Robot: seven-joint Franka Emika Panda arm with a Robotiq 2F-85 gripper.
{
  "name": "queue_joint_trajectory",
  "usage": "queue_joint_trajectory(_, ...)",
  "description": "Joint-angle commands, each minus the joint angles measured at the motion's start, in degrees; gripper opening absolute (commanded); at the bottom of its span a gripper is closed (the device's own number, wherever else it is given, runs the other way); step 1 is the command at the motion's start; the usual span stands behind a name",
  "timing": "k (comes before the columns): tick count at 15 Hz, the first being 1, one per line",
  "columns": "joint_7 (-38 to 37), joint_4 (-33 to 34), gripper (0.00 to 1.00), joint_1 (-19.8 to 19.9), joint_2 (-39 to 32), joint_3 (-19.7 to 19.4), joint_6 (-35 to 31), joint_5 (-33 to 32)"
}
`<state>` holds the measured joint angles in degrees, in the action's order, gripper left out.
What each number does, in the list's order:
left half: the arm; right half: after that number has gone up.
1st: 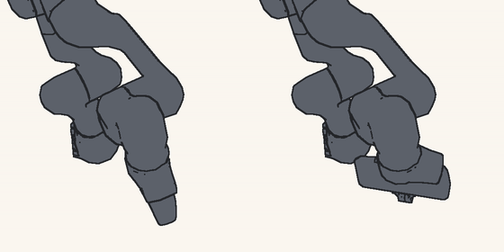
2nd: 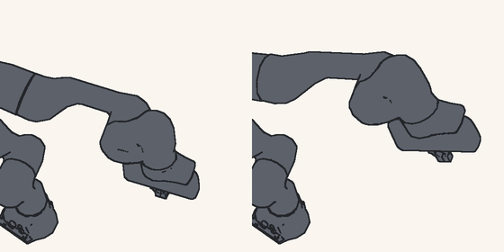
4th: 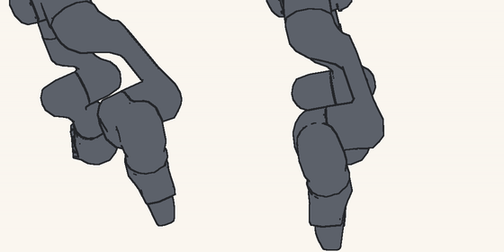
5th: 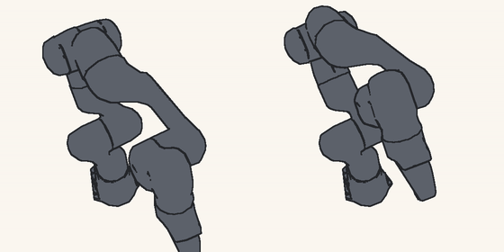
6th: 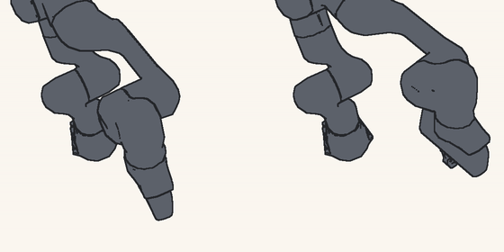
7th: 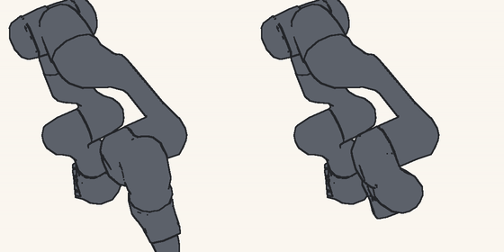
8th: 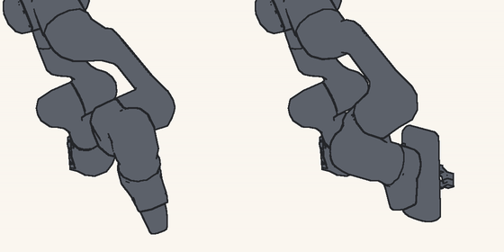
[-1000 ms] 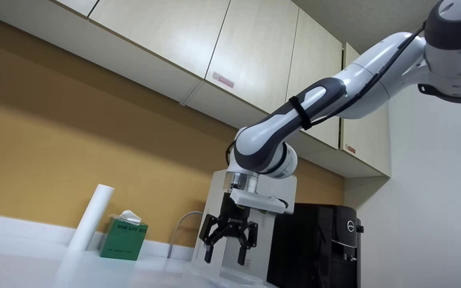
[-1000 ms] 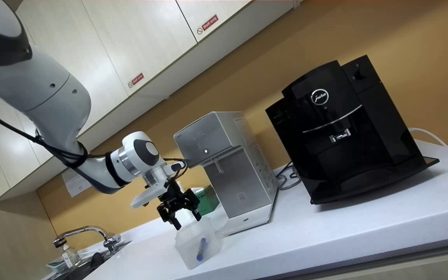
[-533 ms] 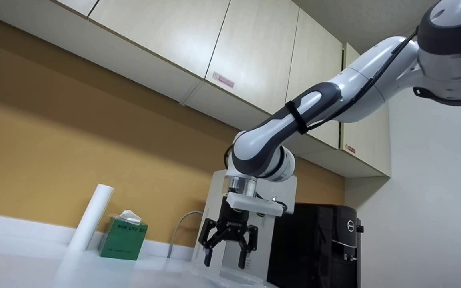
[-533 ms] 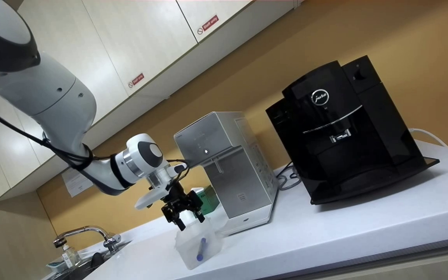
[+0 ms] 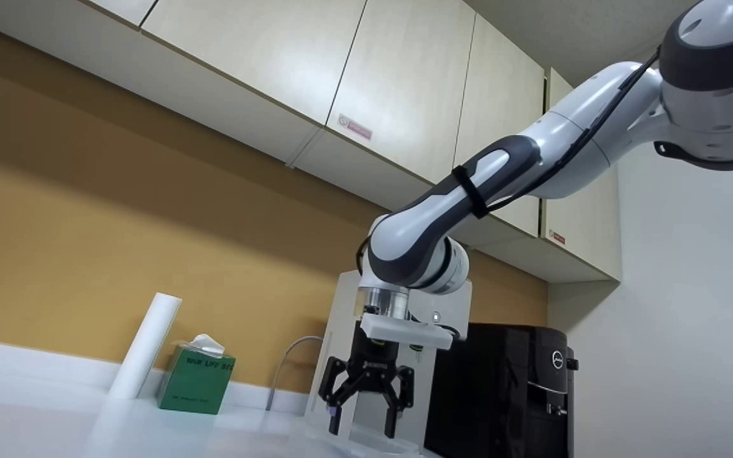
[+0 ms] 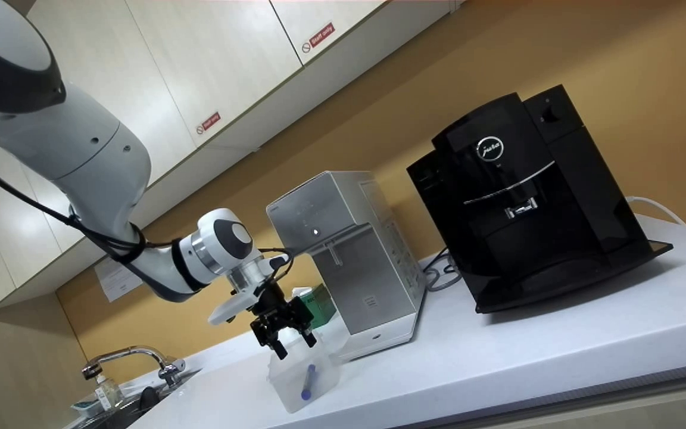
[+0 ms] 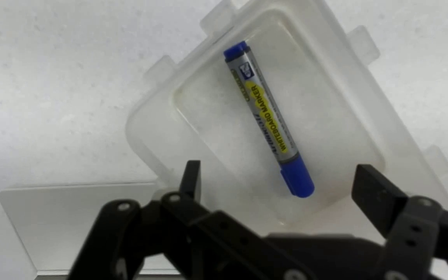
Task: Remove the marker from the bowl and place it on the table
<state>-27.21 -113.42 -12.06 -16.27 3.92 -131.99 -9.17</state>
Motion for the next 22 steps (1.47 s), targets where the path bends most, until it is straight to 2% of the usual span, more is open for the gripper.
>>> queue_joint_trajectory(1,-1.86,0.33,1.0,-0.04,-0.83,-1.07,1.51,0.19)
queue_joint_trajectory(17,1.14,0.16,1.0,0.61,-4.48,-0.82,1.29,6.89)
queue_joint_trajectory(18,1.12,0.16,0.75,0.61,-4.45,-0.79,1.02,7.31)
queue_joint_trajectory(19,1.3,0.11,0.74,0.59,-4.41,-0.75,0.71,7.5)
queue_joint_trajectory(22,1.73,-0.04,0.53,0.38,-4.7,-0.61,0.16,7.81)
